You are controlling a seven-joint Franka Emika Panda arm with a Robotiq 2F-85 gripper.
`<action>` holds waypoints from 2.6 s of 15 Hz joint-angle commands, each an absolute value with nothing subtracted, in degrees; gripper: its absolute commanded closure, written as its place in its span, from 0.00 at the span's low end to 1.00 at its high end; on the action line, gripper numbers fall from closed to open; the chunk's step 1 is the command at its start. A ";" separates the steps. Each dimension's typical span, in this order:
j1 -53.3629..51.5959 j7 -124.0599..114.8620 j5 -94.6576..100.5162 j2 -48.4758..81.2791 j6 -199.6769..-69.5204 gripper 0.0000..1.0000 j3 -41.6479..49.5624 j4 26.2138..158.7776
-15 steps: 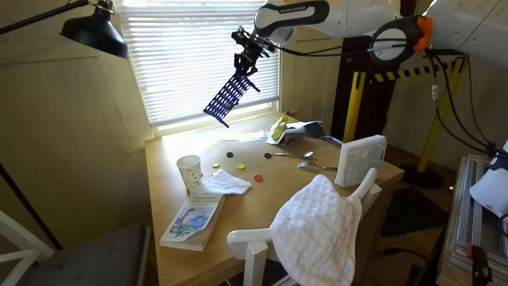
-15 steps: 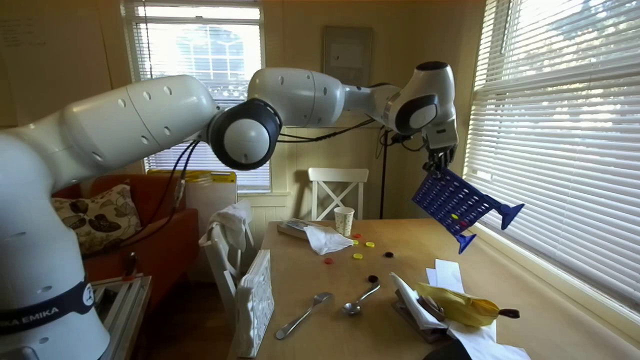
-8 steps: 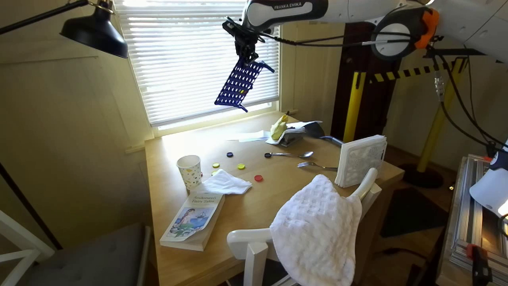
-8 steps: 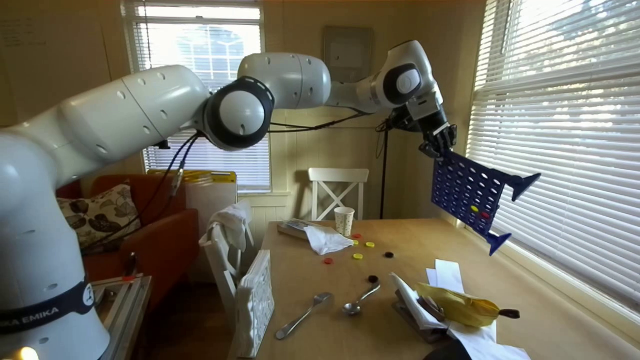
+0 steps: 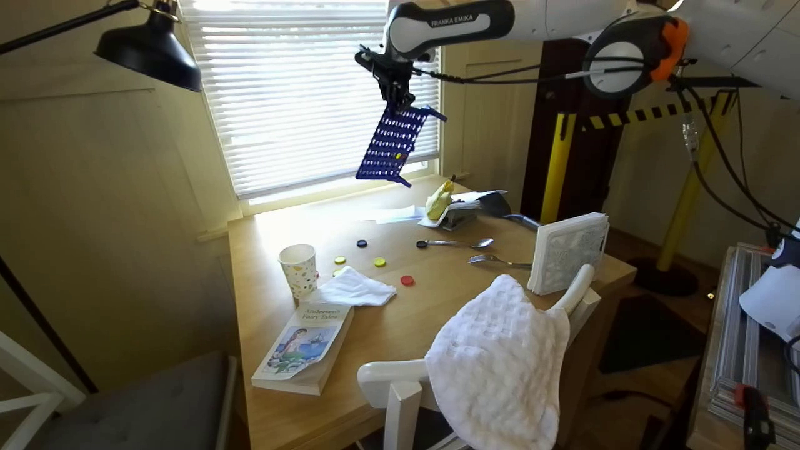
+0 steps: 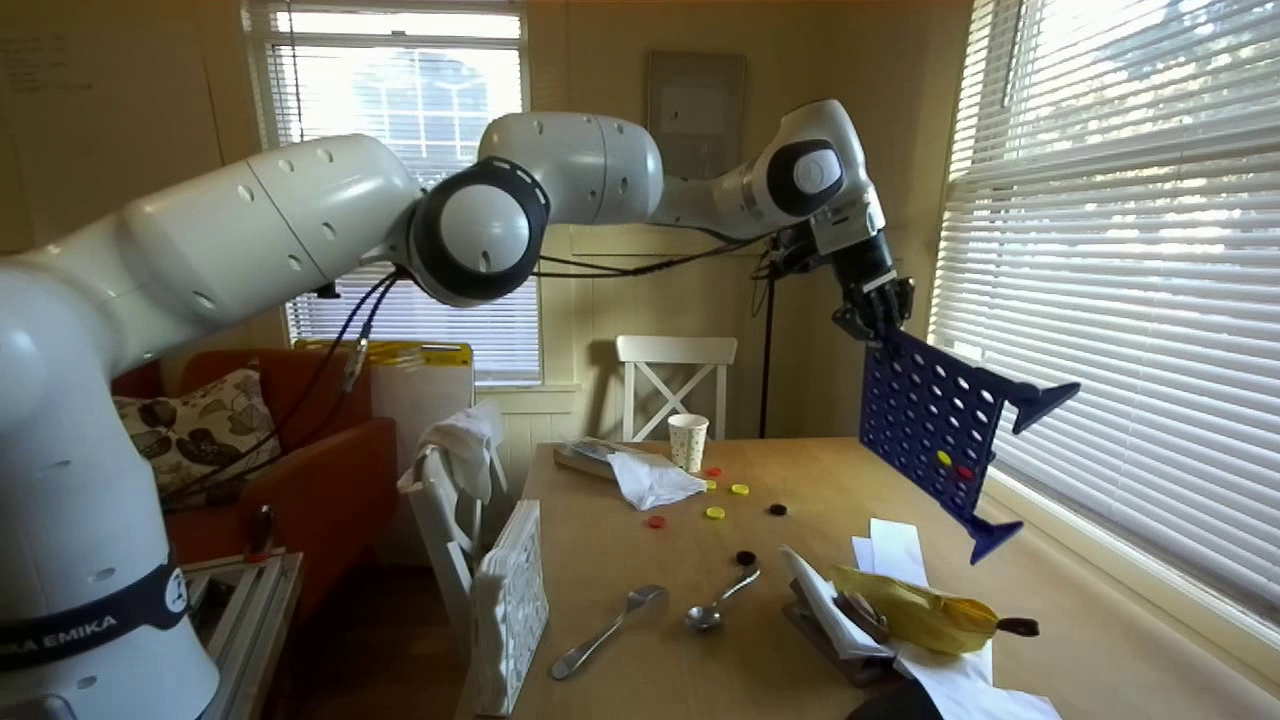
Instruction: Take out the items in the blue object
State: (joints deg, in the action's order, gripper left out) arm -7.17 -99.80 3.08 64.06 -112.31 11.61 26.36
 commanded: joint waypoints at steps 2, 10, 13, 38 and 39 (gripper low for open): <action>-9.62 -107.44 10.87 68.24 -103.11 0.96 15.93 23.24; -19.67 -111.76 25.67 69.46 -91.91 0.96 23.35 24.75; -21.57 -110.34 30.06 71.46 -87.55 0.96 25.18 24.26; -22.56 -113.66 32.05 70.79 -125.89 0.96 25.86 25.31; -22.72 -114.61 31.85 70.57 -128.70 0.96 25.84 25.26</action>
State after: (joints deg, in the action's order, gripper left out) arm -22.18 -110.95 31.08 71.60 -122.30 24.95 25.25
